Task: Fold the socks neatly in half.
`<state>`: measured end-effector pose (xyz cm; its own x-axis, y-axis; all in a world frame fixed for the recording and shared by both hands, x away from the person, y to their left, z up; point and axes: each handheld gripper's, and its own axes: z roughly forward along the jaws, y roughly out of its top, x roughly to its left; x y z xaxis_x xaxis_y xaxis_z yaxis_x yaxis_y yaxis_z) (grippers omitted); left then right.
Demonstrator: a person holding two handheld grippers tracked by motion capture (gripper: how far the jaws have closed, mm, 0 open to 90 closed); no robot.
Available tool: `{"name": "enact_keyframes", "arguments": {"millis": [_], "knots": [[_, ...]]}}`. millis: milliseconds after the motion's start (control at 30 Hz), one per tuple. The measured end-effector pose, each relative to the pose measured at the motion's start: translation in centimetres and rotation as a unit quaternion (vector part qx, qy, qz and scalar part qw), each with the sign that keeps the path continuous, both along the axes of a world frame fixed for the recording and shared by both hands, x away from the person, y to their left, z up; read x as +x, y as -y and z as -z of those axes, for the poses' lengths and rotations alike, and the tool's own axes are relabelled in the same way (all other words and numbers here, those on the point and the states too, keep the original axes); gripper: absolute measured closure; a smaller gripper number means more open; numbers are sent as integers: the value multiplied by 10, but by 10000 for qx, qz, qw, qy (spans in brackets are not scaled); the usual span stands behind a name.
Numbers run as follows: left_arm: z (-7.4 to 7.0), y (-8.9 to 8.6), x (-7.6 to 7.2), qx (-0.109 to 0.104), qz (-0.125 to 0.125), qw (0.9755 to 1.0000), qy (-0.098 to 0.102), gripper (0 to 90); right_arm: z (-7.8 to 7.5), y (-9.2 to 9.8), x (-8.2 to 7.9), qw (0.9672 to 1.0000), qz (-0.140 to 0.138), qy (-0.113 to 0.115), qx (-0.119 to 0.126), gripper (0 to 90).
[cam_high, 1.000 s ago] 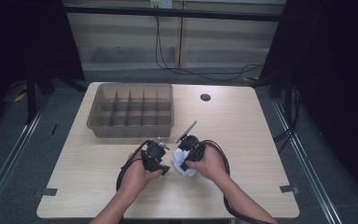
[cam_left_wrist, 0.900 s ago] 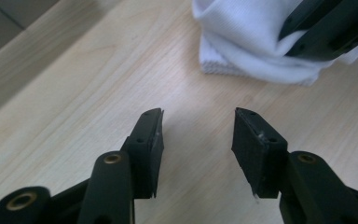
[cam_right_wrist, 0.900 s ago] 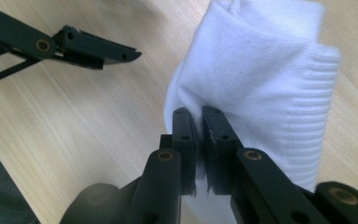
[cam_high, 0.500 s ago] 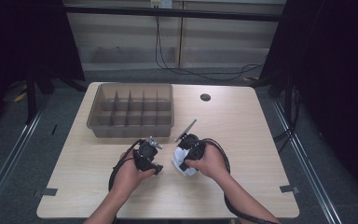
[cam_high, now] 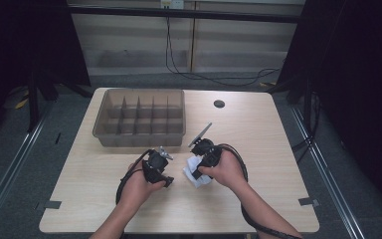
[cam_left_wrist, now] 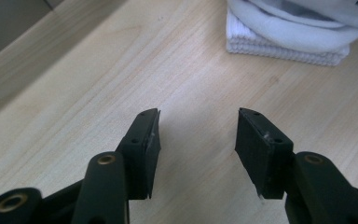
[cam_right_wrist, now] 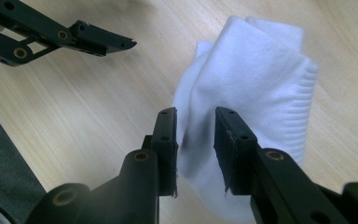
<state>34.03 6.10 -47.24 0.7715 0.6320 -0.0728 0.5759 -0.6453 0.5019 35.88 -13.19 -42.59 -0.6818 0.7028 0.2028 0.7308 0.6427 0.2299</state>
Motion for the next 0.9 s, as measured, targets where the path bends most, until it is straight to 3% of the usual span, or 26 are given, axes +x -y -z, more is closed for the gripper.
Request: {"name": "enact_keyframes", "arguments": {"millis": [633, 833, 900], "knots": [[0, 3, -2, 1, 41, 10000, 43, 511, -17, 10, 3, 9998, 153, 99, 14, 643], [-1, 2, -1, -5, 13, 10000, 4, 515, -18, 14, 7, 9996, 229, 137, 66, 683], [-1, 2, -1, -19, 17, 10000, -4, 515, -17, 15, 9, 9994, 260, 239, -62, 726]]}}
